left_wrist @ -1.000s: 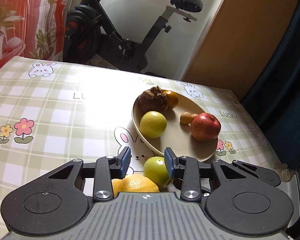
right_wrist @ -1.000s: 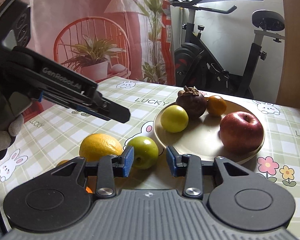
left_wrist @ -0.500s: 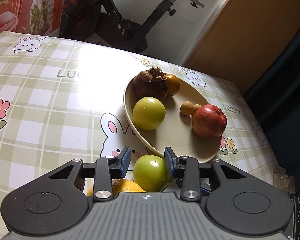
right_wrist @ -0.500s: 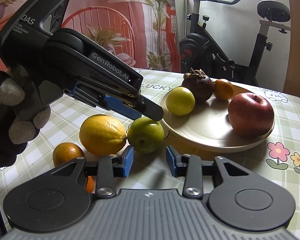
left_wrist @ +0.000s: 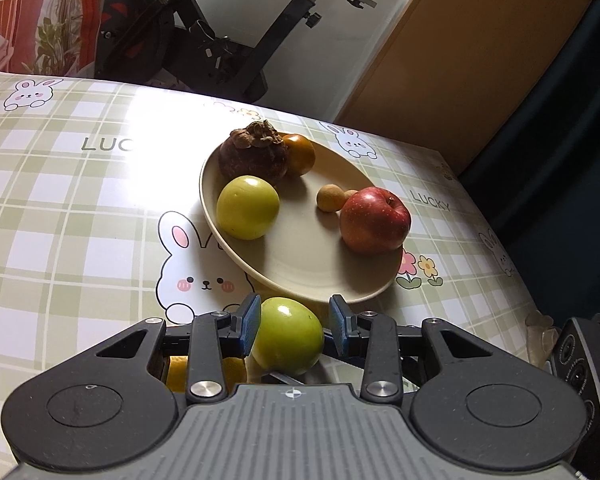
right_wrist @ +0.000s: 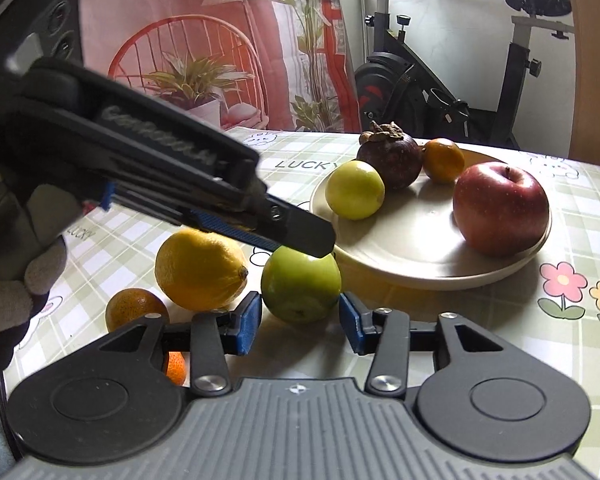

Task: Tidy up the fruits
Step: 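Move the left tool to the green apple beside the plate, then close the left tool on the green apple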

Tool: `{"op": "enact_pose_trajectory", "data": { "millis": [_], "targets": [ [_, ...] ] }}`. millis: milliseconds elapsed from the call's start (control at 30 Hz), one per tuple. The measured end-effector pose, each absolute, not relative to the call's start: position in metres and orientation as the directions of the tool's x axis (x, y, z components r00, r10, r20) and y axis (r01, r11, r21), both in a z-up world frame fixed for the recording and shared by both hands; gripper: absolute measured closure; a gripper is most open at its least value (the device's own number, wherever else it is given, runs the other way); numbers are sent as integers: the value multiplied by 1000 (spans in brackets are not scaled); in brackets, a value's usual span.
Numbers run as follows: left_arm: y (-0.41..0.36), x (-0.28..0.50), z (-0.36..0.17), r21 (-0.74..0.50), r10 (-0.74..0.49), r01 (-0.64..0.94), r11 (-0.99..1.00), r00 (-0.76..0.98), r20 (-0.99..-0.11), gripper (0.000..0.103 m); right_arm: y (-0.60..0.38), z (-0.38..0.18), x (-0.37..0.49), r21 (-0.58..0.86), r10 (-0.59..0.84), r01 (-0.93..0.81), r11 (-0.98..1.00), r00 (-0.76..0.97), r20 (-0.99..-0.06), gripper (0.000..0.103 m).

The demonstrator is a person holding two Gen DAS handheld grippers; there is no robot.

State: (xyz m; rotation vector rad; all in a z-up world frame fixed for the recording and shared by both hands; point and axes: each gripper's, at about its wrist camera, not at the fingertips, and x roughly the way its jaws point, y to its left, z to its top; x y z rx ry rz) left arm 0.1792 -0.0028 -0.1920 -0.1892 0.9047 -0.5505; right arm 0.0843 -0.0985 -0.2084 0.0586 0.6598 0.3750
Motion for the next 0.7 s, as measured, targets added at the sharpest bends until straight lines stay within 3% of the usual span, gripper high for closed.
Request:
{"op": "enact_pose_trajectory", "data": {
  "millis": [700],
  "targets": [
    [-15,157,-197,-274,-482,427,862,523,-702,66,-100,-210,86,177,330,-281,943,726,-603,55]
  ]
}}
